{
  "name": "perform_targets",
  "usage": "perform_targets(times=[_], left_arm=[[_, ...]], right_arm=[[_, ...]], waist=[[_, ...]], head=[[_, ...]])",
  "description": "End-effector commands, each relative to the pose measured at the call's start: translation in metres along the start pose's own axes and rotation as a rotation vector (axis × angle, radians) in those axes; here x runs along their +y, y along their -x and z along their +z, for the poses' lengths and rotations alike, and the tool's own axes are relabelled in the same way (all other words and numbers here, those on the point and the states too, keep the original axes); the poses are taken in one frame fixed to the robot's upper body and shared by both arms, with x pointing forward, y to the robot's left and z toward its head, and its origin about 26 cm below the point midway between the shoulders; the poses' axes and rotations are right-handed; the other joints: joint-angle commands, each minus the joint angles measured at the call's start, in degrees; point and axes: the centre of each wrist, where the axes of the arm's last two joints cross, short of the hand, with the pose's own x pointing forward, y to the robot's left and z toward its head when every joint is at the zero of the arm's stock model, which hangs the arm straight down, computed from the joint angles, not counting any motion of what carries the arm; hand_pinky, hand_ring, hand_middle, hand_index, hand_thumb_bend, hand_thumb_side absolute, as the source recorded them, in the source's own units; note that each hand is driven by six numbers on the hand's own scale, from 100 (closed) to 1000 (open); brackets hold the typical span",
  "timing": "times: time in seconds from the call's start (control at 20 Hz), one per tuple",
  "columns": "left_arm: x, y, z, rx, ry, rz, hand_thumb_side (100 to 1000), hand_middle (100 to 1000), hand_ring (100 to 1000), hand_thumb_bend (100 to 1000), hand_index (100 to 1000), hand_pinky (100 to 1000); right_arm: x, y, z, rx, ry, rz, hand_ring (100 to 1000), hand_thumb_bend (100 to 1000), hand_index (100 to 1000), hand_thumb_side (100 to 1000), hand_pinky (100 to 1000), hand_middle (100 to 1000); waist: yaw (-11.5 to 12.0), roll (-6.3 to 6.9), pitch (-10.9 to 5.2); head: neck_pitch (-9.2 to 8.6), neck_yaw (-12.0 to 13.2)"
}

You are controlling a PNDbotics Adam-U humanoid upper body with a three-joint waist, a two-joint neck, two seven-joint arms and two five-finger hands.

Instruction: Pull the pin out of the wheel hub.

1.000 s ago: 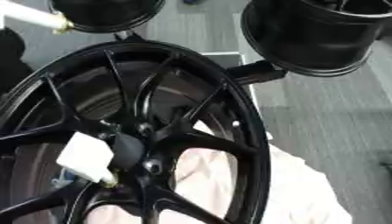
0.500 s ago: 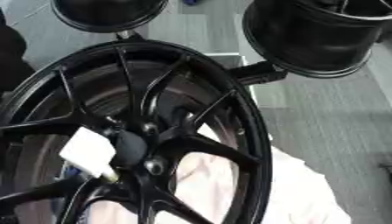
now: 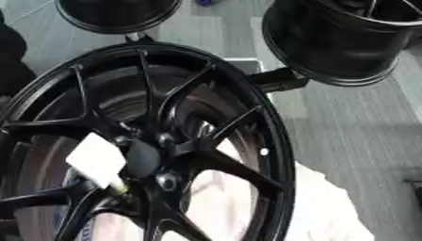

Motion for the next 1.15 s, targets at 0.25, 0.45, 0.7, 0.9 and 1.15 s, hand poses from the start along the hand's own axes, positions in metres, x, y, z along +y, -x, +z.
perform_targets(times=[0.25, 0.45, 0.7, 0.9, 1.15], left_arm=[[0.013, -0.014, 0.001, -0.064, -0.003, -0.011, 178, 767, 800, 422, 895, 858], [0.011, -0.043, 0.005, -0.164, -0.129, 0.056, 100, 610, 684, 292, 784, 781], [-0.006, -0.111, 0.030, -0.424, -0.203, 0.122, 100, 572, 643, 308, 747, 759], [-0.022, -0.143, 0.049, -0.578, -0.154, 0.097, 100, 573, 640, 357, 745, 754], [-0.038, -0.147, 0.051, -0.648, -0.058, 0.005, 100, 581, 646, 377, 748, 752]], right_arm=[[-0.004, -0.004, -0.003, -0.022, 0.020, 0.006, 621, 100, 656, 470, 560, 573], [-0.004, -0.003, -0.004, -0.022, 0.023, 0.009, 621, 100, 656, 470, 561, 573], [-0.005, -0.003, -0.004, -0.029, 0.017, 0.016, 622, 100, 656, 470, 563, 574], [-0.004, -0.004, -0.004, -0.038, 0.007, 0.018, 622, 100, 656, 470, 563, 574], [-0.005, -0.004, -0.005, -0.044, -0.008, 0.026, 622, 100, 657, 470, 566, 575]], waist=[[0.01, 0.24, -1.31], [-0.23, 0.06, -1.43], [-0.47, -0.36, -1.58], [-0.67, -0.50, -1.64], [-0.98, -0.96, -1.83]], head=[[-0.91, -0.26], [-1.16, -0.51], [-1.15, -0.37], [-1.30, -0.09], [-1.26, 0.21]])
